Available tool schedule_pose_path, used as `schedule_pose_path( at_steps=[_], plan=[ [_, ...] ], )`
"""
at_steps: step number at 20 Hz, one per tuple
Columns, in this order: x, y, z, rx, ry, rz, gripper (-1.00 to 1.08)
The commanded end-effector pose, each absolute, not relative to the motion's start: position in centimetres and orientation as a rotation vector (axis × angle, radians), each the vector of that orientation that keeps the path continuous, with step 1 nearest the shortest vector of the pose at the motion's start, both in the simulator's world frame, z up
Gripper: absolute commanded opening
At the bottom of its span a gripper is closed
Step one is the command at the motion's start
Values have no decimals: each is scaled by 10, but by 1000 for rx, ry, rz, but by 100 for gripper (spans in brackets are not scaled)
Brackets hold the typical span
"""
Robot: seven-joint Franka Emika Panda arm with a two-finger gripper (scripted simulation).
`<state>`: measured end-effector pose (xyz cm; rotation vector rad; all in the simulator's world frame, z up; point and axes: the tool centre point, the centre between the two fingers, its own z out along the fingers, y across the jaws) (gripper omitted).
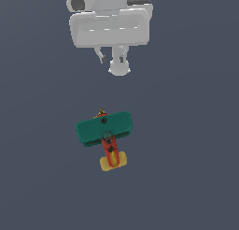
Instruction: Pick up the object and move it to a goal position.
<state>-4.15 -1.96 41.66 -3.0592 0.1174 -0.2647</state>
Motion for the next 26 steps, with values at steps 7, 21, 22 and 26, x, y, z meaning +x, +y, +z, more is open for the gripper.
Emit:
schedule_pose_path(
  at_steps=[7, 21, 22, 26],
  plan=[
    [-44, -28, 466, -2994, 119, -361, 28],
    [-54, -47, 539, -2859, 113, -492, 28],
    [-55, -49, 543, -2849, 112, -500, 28],
    [-59, -56, 561, -2804, 108, -530, 28]
  ],
)
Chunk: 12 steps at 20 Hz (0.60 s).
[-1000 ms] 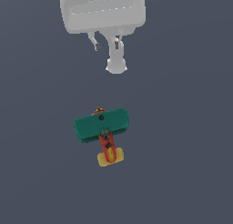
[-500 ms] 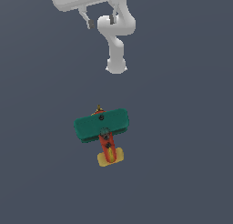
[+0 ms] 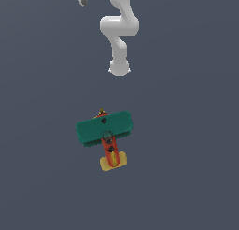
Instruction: Pick up the object and move it to a goal position.
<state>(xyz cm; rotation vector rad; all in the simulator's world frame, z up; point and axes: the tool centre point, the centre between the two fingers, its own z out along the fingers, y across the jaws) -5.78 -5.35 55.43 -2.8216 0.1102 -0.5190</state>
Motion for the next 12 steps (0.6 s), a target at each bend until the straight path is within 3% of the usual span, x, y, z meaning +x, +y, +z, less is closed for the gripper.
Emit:
schedule_pose_path(
  at_steps=[1, 12],
  plan=[
    [-60, -58, 565, -2793, 107, -537, 28],
    [-72, -84, 605, -2664, 96, -599, 28]
  ],
)
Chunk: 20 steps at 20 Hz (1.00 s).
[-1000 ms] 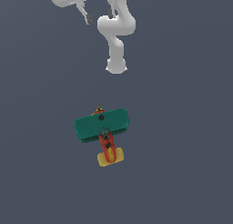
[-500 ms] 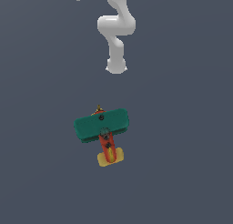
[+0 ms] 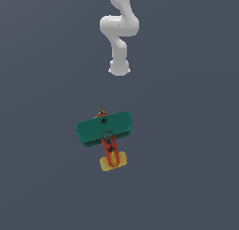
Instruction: Pick up the object and move it to a goal position.
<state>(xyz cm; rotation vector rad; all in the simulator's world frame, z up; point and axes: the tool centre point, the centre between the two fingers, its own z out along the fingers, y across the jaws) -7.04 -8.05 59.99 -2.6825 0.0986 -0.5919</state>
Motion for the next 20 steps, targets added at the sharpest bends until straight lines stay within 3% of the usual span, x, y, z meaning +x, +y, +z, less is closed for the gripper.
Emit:
schedule_pose_path(
  at_steps=[1, 20],
  plan=[
    [-73, -87, 608, -2652, 95, -604, 28],
    [-85, -144, 640, -2417, 79, -645, 28]
  ],
)
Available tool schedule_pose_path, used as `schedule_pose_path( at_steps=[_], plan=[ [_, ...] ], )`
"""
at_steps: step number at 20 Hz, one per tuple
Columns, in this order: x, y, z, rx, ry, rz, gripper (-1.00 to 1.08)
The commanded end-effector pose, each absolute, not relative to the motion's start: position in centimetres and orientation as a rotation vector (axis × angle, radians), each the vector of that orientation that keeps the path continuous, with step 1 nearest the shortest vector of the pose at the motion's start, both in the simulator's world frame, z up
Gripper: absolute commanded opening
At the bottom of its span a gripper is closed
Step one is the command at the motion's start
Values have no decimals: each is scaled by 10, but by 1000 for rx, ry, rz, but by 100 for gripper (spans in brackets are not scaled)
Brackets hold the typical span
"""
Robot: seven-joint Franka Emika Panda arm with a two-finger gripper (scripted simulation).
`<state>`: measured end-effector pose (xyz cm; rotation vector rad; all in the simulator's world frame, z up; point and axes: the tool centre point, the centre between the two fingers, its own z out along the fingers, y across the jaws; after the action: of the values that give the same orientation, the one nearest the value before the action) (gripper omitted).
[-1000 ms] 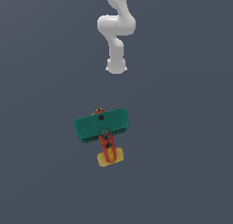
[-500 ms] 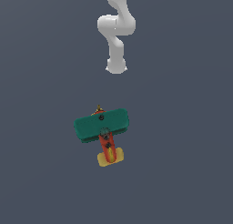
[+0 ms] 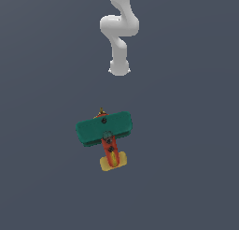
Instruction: Pick up the object and move it to a goal position.
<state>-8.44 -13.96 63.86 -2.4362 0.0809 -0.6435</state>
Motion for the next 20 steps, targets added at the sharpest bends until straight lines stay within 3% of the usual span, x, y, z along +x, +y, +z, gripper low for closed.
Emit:
schedule_pose_path(
  at_steps=[1, 20],
  plan=[
    [-85, -148, 640, -2405, 79, -645, 28],
    [-77, -208, 621, -2181, 77, -611, 28]
  ],
)
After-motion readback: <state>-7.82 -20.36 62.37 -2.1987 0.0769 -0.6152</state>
